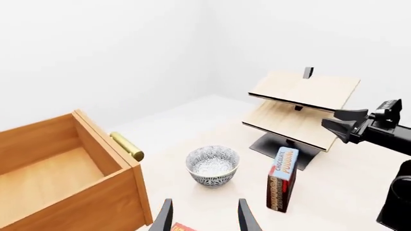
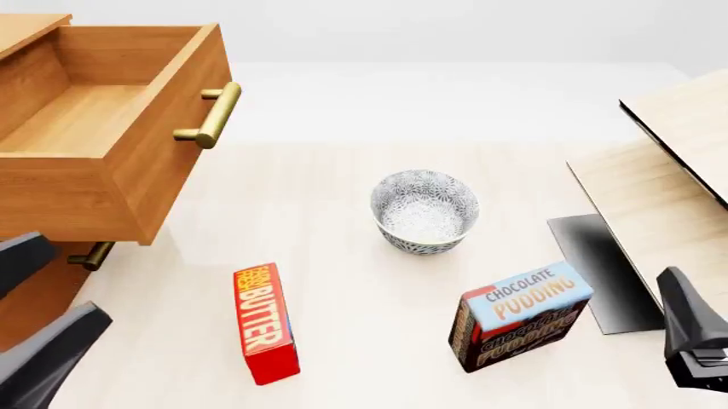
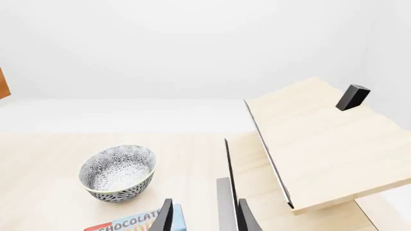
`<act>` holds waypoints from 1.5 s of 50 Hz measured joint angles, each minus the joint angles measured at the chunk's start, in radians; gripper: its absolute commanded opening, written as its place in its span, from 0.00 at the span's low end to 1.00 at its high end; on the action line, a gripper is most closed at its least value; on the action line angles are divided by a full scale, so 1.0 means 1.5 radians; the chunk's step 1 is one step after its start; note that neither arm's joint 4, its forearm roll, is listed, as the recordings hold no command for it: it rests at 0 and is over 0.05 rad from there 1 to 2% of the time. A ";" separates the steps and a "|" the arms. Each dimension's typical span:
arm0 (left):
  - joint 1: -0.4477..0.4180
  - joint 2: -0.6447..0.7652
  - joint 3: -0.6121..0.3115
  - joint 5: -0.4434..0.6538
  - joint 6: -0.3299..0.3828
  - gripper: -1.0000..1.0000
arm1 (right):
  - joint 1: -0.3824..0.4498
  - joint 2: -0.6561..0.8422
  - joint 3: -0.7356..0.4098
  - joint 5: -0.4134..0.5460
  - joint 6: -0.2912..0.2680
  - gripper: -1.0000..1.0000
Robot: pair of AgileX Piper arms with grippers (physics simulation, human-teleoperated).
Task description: Close the top drawer of the cabinet.
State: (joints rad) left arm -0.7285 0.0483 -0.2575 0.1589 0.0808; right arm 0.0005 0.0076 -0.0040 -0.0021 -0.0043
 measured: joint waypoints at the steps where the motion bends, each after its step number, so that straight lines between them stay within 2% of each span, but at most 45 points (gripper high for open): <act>1: -0.003 0.004 0.001 -0.005 0.000 1.00 | 0.000 0.000 0.000 0.000 0.000 1.00; 21: -0.029 0.069 0.012 -0.087 0.011 1.00 | 0.000 0.000 0.000 0.000 0.000 1.00; 56: 0.014 0.285 0.040 -0.329 0.022 1.00 | 0.000 0.000 0.000 0.000 0.000 1.00; 75: 0.017 0.387 0.051 -0.434 0.035 1.00 | 0.000 0.000 0.000 0.000 0.000 1.00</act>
State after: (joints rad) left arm -0.7033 0.6285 -0.1813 -0.4927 0.1330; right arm 0.0006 0.0076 -0.0040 -0.0021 -0.0043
